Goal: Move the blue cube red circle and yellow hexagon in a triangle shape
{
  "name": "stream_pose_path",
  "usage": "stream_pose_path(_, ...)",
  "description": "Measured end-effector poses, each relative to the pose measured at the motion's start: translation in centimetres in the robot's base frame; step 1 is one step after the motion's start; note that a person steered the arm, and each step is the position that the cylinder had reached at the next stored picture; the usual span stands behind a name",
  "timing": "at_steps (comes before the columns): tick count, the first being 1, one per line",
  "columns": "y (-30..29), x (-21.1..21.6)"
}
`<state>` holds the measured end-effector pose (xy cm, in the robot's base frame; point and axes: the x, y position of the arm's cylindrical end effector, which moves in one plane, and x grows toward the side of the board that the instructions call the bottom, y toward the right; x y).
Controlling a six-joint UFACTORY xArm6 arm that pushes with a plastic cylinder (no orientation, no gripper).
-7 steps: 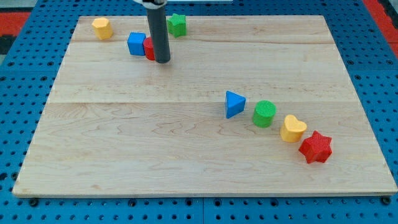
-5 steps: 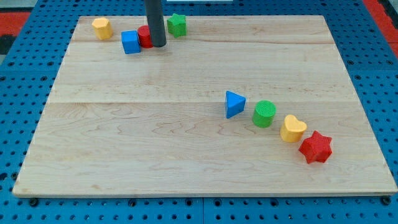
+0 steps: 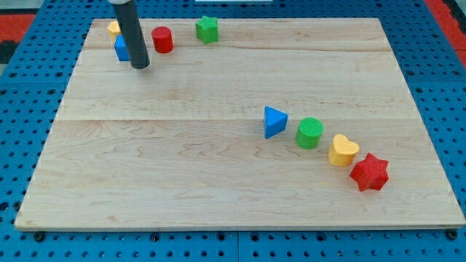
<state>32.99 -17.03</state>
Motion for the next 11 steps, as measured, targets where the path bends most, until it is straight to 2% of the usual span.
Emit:
stream_pose_path(1, -5.6, -0.4)
stream_pose_path(2, -9.7, -3.0)
stream_pose_path(4, -13.4, -4.4)
stream_pose_path(5, -9.3, -10.4)
stream_pose_path(6, 0.8, -13.1)
stream_pose_path(7, 4.0, -13.2)
stream_pose_path(8, 1.8, -13.3)
stream_pose_path(10, 4.9, -11.5)
stream_pose_path(11, 4.1, -10.6)
